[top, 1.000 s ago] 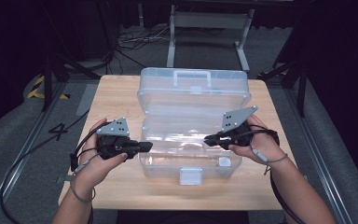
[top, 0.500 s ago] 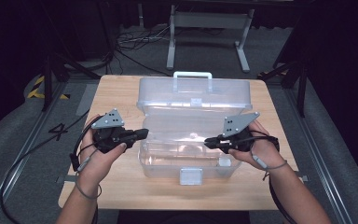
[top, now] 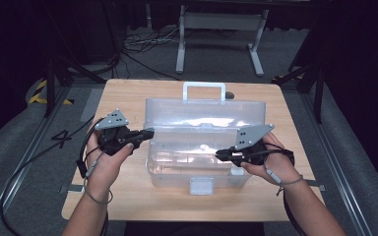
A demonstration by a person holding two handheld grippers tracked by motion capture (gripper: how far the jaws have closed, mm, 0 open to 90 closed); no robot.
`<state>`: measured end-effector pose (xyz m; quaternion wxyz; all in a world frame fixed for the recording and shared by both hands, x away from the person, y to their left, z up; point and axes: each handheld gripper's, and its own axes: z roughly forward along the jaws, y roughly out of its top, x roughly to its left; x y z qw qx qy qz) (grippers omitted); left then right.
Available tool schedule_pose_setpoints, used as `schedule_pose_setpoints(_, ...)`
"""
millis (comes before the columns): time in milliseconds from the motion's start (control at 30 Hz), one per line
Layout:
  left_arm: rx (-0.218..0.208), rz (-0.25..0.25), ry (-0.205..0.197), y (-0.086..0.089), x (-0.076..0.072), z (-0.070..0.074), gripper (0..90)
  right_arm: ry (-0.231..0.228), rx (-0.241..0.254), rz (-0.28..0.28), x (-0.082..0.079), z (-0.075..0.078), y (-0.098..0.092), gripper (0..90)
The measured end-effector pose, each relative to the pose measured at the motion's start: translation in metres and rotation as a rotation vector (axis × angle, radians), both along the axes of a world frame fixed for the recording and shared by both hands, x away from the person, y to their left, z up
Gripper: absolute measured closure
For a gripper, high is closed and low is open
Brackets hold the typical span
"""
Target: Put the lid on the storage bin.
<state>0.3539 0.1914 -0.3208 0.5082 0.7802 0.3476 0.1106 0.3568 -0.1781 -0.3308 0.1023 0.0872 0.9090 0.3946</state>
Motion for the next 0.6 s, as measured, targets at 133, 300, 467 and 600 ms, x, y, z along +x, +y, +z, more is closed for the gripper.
schedule_pose_setpoints(133,0.0,0.003,0.006,0.0,0.0,0.0,90.0,0.015,-0.001,-0.004,-0.002,-0.001,0.001,84.2)
schedule_pose_setpoints(300,-0.001,0.007,0.007,0.0,0.0,0.0,90.0,0.024,0.017,-0.005,-0.005,0.0,-0.003,82.0)
schedule_pose_setpoints(467,0.001,0.005,0.011,0.0,0.0,0.001,90.0,0.019,0.039,-0.012,-0.008,0.002,-0.01,81.9)
schedule_pose_setpoints(600,0.002,0.001,0.015,0.0,0.001,0.001,90.0,0.03,0.071,-0.025,-0.01,0.003,-0.015,82.4)
